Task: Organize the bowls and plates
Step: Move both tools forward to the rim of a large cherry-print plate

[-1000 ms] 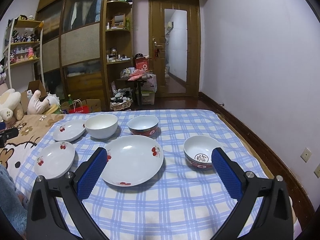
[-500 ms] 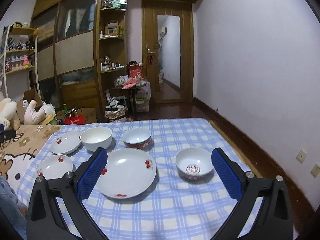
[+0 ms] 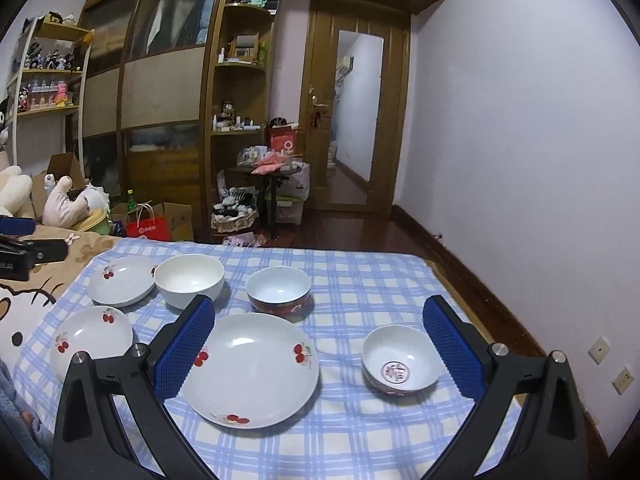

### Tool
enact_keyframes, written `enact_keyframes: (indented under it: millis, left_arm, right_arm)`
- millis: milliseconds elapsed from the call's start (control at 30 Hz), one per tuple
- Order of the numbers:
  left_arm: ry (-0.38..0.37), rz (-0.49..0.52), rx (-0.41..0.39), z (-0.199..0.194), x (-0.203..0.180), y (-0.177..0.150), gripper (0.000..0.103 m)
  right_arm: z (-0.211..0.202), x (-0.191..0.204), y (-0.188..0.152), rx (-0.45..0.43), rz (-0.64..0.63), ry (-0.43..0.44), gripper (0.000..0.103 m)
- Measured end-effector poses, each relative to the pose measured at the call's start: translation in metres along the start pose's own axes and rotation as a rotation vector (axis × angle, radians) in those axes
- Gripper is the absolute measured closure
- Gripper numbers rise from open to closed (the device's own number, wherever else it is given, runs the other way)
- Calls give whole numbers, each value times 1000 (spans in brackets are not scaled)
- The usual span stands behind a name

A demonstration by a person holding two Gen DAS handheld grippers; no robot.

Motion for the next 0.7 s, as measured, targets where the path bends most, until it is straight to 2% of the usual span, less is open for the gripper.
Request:
enact_keyframes:
  millis: [133, 267, 433, 700]
  left_arm:
    - [-11, 10, 16, 26, -16, 8, 5]
    - [-10, 48, 43, 52, -27, 5, 5]
    - [-57, 63, 105, 97, -45, -1, 5]
    - [-90, 83, 195, 148, -67, -26, 5]
  right_arm:
    - [24, 1, -2, 15, 48, 50, 0]
    - [48, 5, -9, 41, 31, 35, 0]
    - [78, 11, -29, 104, 20, 42, 0]
    - [110, 11, -52, 170, 1, 73, 0]
Point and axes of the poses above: each gripper's, at about its wrist camera, not at the fingertips, and z roughly the way its jaws point, x to its left, y to its top, the point moved 6 cm from there along z, roughly the way its jaws point, and after that the axes turned 3 degrees about -z, right-handed, at the moved point
